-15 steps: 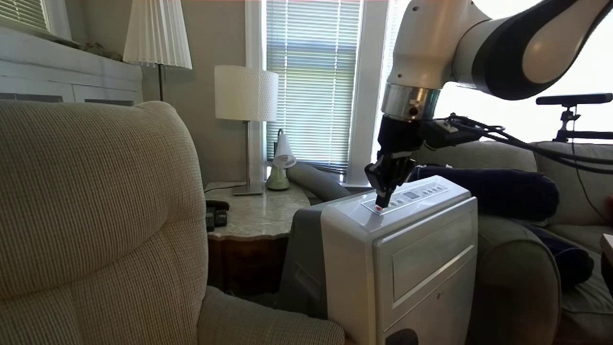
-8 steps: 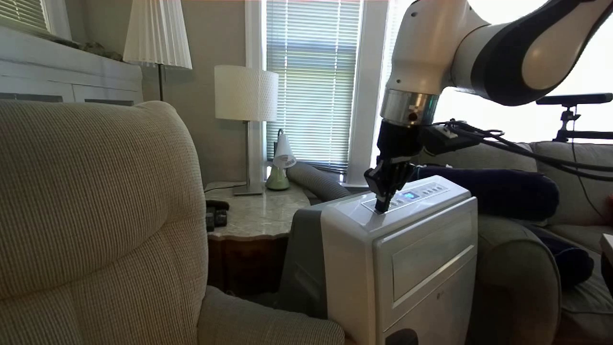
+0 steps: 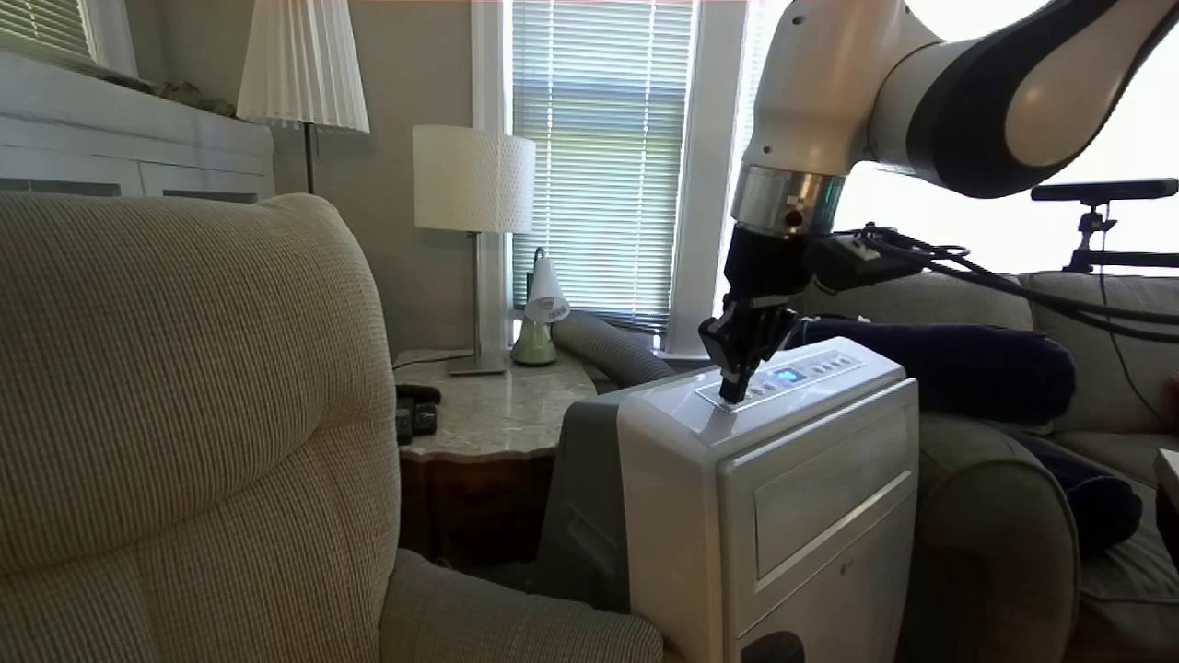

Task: Turn on the air conditioner.

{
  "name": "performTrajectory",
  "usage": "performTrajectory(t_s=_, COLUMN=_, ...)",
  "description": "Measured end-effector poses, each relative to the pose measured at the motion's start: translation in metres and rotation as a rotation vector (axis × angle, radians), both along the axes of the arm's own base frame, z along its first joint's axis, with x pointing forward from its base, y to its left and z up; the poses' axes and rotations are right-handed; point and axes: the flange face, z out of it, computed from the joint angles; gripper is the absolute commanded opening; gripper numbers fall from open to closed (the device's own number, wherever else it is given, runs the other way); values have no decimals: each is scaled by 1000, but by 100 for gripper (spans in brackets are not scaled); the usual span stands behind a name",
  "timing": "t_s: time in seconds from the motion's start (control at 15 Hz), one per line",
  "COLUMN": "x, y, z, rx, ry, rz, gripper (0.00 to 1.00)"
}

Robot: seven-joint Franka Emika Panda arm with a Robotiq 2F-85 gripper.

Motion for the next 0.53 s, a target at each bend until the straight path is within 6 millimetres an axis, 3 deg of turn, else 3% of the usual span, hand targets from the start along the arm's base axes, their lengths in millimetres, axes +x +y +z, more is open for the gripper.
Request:
performTrajectory(t_s=0.27, x=2, y=-2, z=35, rx=12, ry=-50, rz=8, gripper=0)
performTrajectory(t_s=0.33, x=2, y=-3, z=45, rx=8, ry=-57, rz=10, gripper=26)
performTrajectory(t_s=0.4, x=0, y=-5, z=53, rx=-3, ry=-54, rz=10, gripper=28)
performTrajectory(t_s=0.53, x=-6, y=-11, z=67, rx=-33, ry=-38, rz=11, gripper=41)
